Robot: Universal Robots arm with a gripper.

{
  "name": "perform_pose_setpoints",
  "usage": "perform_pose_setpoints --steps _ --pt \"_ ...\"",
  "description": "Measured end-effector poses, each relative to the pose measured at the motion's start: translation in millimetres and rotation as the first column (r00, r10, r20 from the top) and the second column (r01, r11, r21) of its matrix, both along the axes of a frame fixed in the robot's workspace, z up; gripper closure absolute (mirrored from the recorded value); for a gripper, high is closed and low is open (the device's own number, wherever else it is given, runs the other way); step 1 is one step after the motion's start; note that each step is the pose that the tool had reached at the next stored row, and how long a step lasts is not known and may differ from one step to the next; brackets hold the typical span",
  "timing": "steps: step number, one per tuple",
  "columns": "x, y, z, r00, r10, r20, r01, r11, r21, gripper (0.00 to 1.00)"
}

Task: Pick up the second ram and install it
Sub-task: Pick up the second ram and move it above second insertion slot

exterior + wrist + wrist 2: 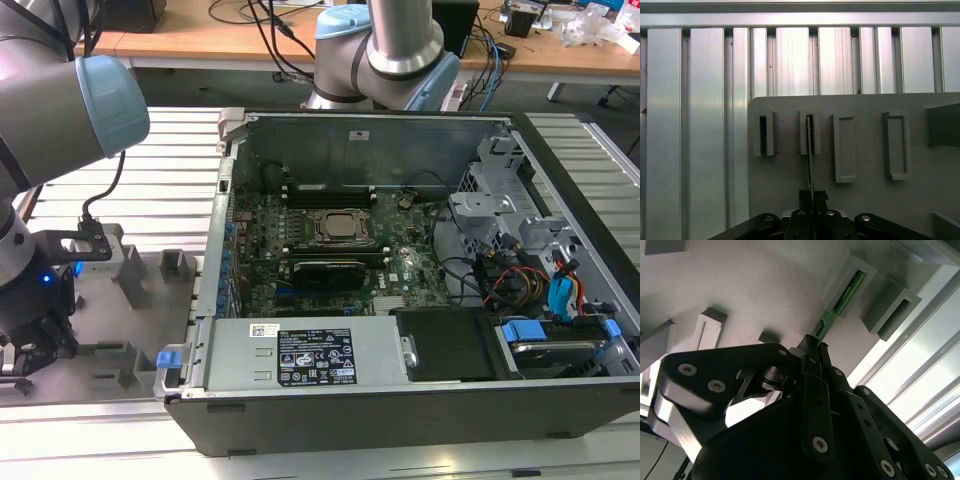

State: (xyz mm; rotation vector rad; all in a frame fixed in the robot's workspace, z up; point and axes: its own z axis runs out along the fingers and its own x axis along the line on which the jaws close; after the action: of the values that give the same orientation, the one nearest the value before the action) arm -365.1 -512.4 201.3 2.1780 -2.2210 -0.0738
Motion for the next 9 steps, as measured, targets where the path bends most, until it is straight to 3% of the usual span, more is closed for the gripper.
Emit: perform_pose_setpoints --steps 9 --pt "0.0 0.0 4.0 1.0 0.0 0.0 0.0 1.0 0.0001 0.86"
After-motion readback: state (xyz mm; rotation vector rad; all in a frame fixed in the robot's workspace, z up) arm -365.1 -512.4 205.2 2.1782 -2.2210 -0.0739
